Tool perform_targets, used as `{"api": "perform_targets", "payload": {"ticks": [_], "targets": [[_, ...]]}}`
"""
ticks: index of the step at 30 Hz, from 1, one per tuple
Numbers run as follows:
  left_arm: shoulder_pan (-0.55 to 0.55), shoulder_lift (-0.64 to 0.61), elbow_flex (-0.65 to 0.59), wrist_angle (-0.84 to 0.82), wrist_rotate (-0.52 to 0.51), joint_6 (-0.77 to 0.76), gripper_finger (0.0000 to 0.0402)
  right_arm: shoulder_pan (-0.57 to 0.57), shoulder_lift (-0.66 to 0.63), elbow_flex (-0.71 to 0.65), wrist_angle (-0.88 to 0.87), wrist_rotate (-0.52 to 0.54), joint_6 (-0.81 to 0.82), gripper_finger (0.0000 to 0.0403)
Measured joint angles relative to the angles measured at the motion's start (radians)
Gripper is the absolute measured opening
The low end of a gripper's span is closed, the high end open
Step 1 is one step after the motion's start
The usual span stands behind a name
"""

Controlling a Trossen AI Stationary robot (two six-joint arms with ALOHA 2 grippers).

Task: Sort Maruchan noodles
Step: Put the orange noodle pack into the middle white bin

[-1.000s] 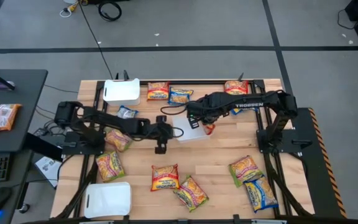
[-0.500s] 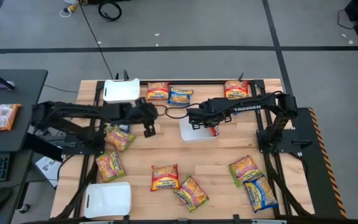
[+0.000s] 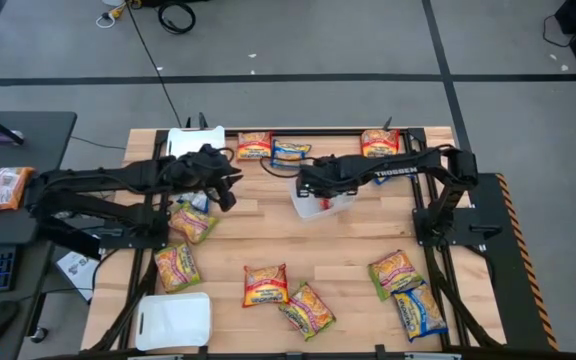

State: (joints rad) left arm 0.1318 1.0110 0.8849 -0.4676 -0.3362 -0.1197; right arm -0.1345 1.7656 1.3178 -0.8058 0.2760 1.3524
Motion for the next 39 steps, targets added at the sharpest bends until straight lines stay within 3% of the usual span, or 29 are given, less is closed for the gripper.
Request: {"api": "perform_targets", "payload": {"ticks": [5, 13, 18, 23, 28, 33, 39], "targets": [[0.000, -0.017, 0.000, 0.000, 0.000, 0.019, 0.0080, 0.011, 0.000, 0.025, 0.025, 0.000, -0.012, 0.0009], [0.000, 0.015, 0.000, 0.043, 0.058, 0.000, 0.0080, -0.002, -0.006, 0.024, -0.230, -0.010, -0.137, 0.0010], [-0.001, 0.075, 0.000, 0.093, 0.083, 0.000, 0.0080, 0.024, -0.006, 0.024, -0.062, -0.090, -0.265, 0.0010], [-0.003, 0.113, 0.000, 0.025, 0.085, -0.062, 0.0080, 0.067, -0.002, 0.024, 0.156, -0.099, -0.315, 0.0009], [-0.037, 0.130, -0.054, -0.023, 0.173, -0.126, 0.0080, 0.086, -0.002, 0.024, 0.192, -0.083, -0.327, 0.0009], [-0.067, 0.177, -0.196, 0.157, 0.251, -0.232, 0.0080, 0.114, -0.002, 0.024, 0.208, -0.075, -0.322, 0.0009], [-0.082, 0.317, -0.301, 0.492, 0.254, -0.361, 0.0080, 0.158, -0.002, 0.024, 0.233, -0.028, -0.278, 0.0009]]}}
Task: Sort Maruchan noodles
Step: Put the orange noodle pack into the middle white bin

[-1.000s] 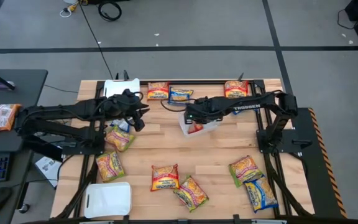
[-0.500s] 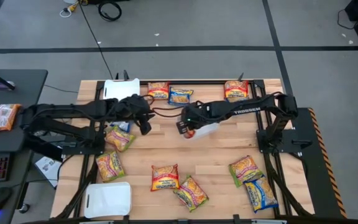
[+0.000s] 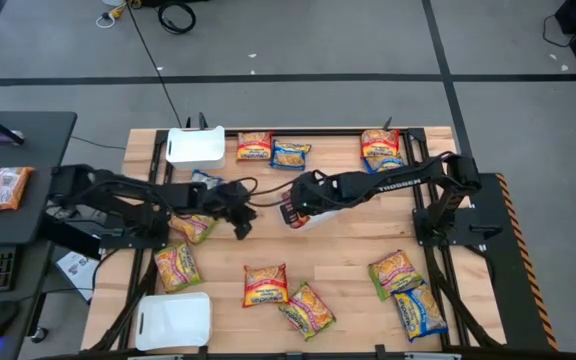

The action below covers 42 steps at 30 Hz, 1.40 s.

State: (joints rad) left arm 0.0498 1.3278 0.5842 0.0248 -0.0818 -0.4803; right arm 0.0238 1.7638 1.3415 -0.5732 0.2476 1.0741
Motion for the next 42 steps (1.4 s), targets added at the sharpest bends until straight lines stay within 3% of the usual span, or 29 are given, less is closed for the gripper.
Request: {"api": "perform_targets", "payload": {"ticks": [6, 10, 15, 23, 29, 36, 42], "targets": [[0.001, 0.200, 0.001, 0.287, 0.001, 0.048, 0.0080, 0.025, 0.030, 0.000, 0.051, 0.001, 0.016, 0.0009], [0.011, 0.310, 0.032, 0.306, 0.001, 0.041, 0.0080, 0.041, 0.082, 0.000, 0.128, -0.031, 0.034, 0.0009], [0.034, 0.357, 0.068, 0.307, -0.001, 0.077, 0.0080, 0.066, 0.146, 0.001, 0.237, -0.036, 0.058, 0.0009], [0.123, 0.354, 0.090, 0.310, -0.009, 0.107, 0.0080, 0.073, 0.164, 0.001, 0.259, 0.009, 0.090, 0.0021], [0.181, 0.328, 0.091, 0.259, 0.066, 0.131, 0.0080, 0.056, 0.160, 0.001, 0.253, 0.020, 0.083, 0.0053], [0.214, 0.203, 0.090, 0.091, 0.068, 0.227, 0.0080, 0.037, 0.124, -0.001, 0.211, -0.032, 0.018, 0.0110], [0.239, 0.059, 0.090, -0.046, 0.050, 0.280, 0.0080, 0.004, -0.018, -0.001, 0.055, -0.035, -0.013, 0.0158]]}}
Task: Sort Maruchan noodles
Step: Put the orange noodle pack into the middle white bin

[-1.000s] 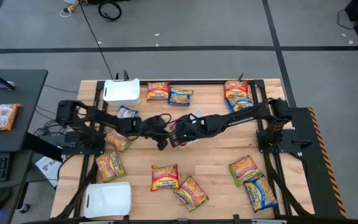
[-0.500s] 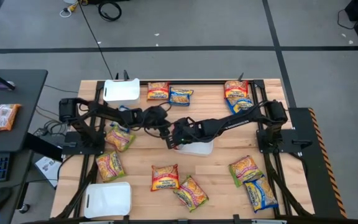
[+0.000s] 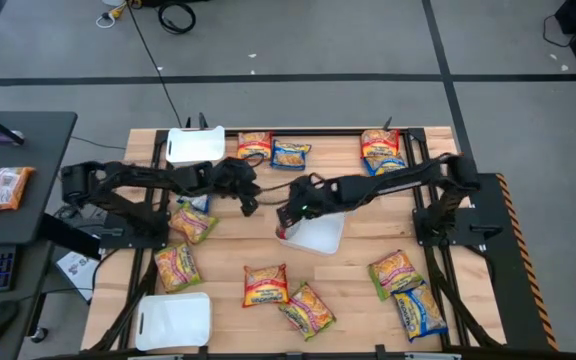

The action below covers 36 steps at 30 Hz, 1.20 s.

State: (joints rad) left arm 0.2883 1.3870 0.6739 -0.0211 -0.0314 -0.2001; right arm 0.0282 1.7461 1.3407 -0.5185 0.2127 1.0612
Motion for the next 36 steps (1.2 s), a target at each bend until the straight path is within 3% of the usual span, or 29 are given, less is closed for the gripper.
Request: {"api": "perform_targets", "payload": {"ticks": [4, 8, 16, 21, 26, 30, 36], "targets": [[0.002, -0.076, 0.000, -0.031, -0.001, 0.011, 0.0080, -0.046, -0.112, 0.000, -0.180, 0.009, -0.010, 0.0194], [0.001, -0.130, 0.000, -0.030, -0.001, 0.001, 0.0080, -0.121, -0.190, 0.002, -0.395, 0.113, -0.010, 0.0237], [-0.006, -0.146, 0.000, -0.062, 0.068, -0.003, 0.0080, -0.416, -0.189, -0.019, -0.664, 0.272, -0.113, 0.0286], [-0.007, -0.146, 0.000, -0.208, 0.147, -0.003, 0.0080, -0.637, -0.177, -0.124, -0.580, 0.265, -0.278, 0.0276], [-0.012, -0.154, 0.000, -0.380, 0.105, -0.009, 0.0080, -0.809, -0.178, -0.269, -0.401, 0.224, -0.381, 0.0270], [-0.013, -0.153, 0.000, -0.393, 0.033, -0.033, 0.0080, -0.886, -0.178, -0.392, -0.205, 0.151, -0.410, 0.0270], [-0.010, -0.153, 0.000, -0.285, 0.017, -0.083, 0.0080, -0.907, -0.179, -0.506, 0.019, 0.131, -0.479, 0.0264]]}}
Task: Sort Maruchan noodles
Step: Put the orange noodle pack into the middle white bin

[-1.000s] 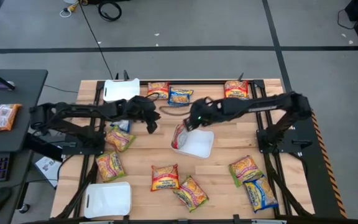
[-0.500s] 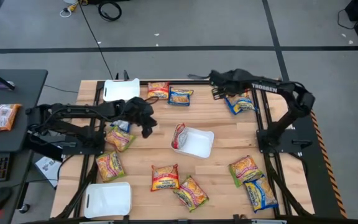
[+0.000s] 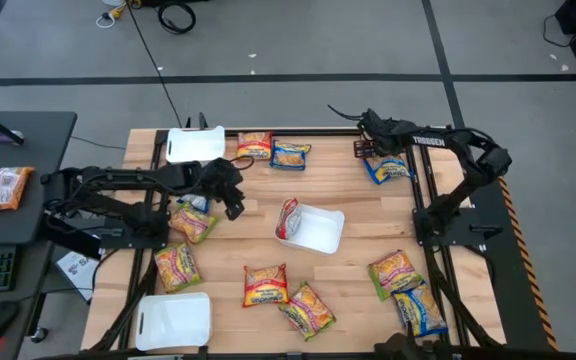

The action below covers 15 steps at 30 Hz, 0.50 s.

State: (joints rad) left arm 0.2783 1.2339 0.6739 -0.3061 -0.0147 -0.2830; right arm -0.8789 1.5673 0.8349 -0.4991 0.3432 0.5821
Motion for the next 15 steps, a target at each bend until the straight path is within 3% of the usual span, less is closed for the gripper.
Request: {"api": "perform_targets", "payload": {"ticks": [8, 15], "targets": [[0.000, 0.000, 0.000, 0.084, 0.018, -0.024, 0.0080, 0.057, -0.003, -0.026, 0.099, -0.131, -0.159, 0.0256], [-0.001, 0.000, 0.000, 0.084, 0.147, -0.036, 0.0080, 0.233, -0.013, -0.017, -0.039, -0.308, -0.491, 0.0252]]}}
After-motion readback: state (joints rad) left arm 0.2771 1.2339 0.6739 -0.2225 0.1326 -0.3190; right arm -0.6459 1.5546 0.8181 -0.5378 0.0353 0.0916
